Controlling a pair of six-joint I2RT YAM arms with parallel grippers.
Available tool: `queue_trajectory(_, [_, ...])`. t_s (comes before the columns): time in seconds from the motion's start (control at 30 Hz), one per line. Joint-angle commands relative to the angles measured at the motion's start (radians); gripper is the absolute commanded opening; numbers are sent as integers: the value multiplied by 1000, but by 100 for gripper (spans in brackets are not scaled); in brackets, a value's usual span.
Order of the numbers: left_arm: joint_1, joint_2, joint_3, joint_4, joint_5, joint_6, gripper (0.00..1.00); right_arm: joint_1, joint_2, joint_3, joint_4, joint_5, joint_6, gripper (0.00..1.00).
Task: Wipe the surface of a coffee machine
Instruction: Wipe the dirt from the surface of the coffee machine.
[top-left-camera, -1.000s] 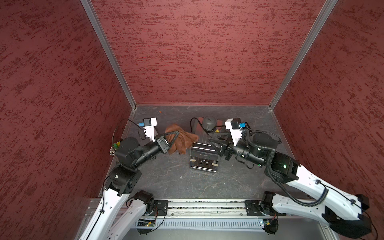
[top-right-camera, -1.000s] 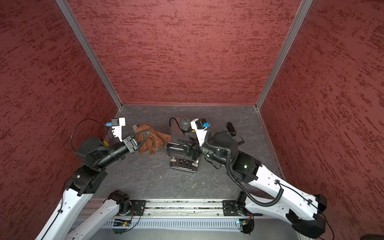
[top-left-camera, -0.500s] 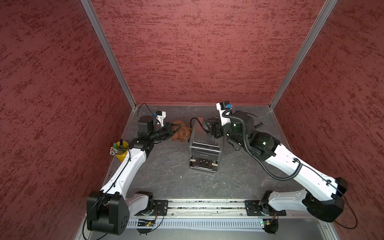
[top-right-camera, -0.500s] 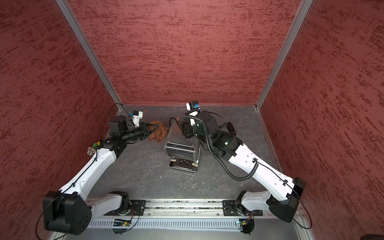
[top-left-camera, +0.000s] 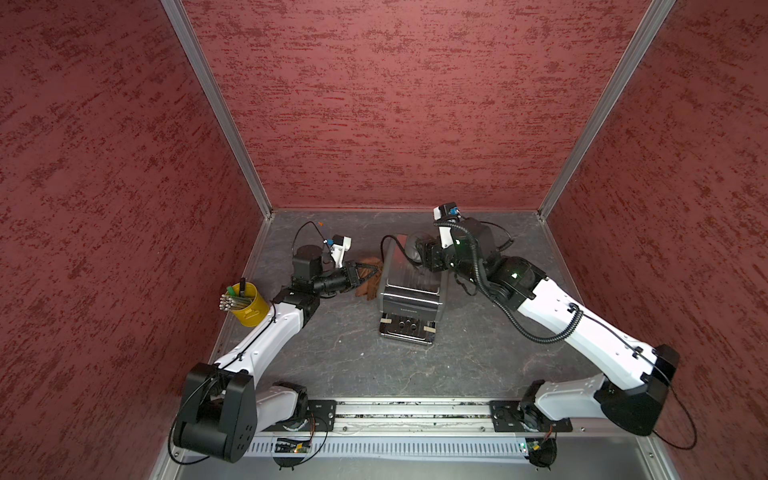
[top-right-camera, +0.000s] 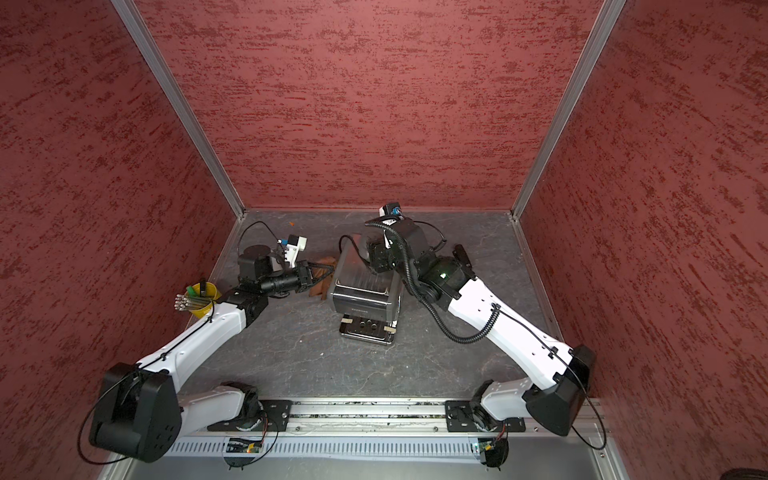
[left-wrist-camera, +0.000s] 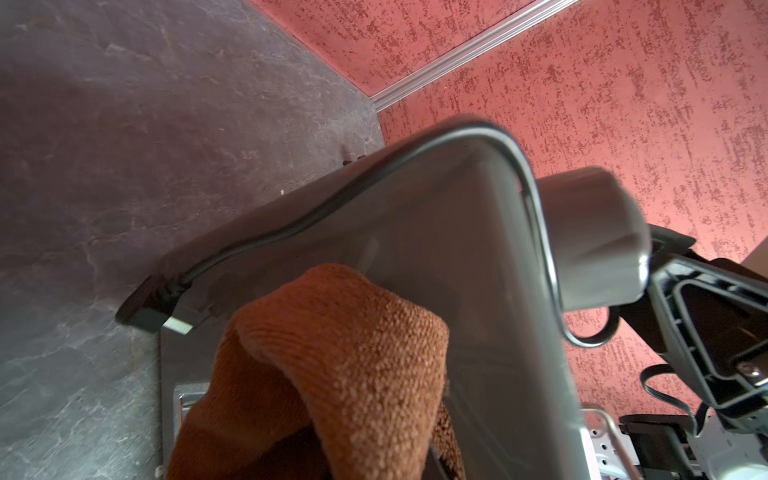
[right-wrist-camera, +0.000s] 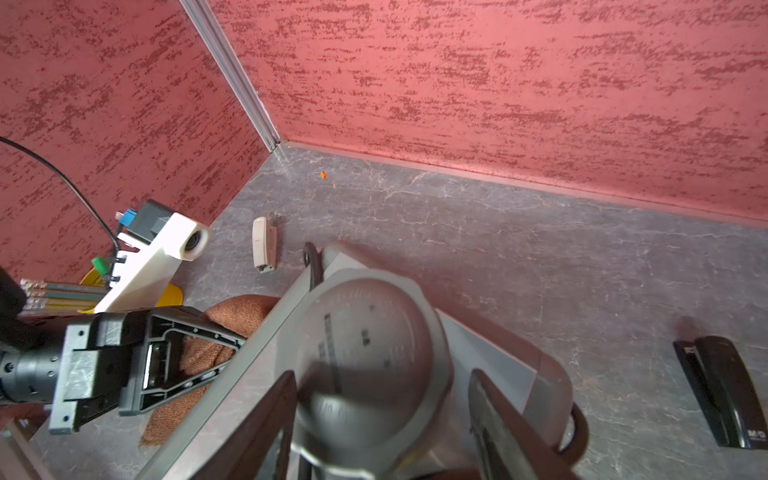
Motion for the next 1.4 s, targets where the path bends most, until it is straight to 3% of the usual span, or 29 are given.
queue_trajectory(0.0, [9,-19,-40,34,22,38,0,-5,-16,-25,-18,-4,31,65])
queue_trajectory(0.2, [68,14,27,60,34,32,0,-6,7,10,-40,-3,20,65])
queue_trajectory(0.5, [36,109,153,191,35,-28,0,-6,6,14,-29,-11,35,64])
queue_trajectory(0.87, [-24,96,-154,421,-17,-77,0,-7,3,-2,-21,-47,42,62])
queue_trajectory(1.0, [-43,175,-239,509,-55,-67,0,-6,12,0,-11,-68,44,61])
queue_trajectory(1.23, [-48,374,-244,697,-39,-106,0,-6,12,0,-6,-81,46,60])
queue_trajectory(1.37, [-28,401,-189,630,-67,-80,0,-6,4,0,-9,-77,46,60])
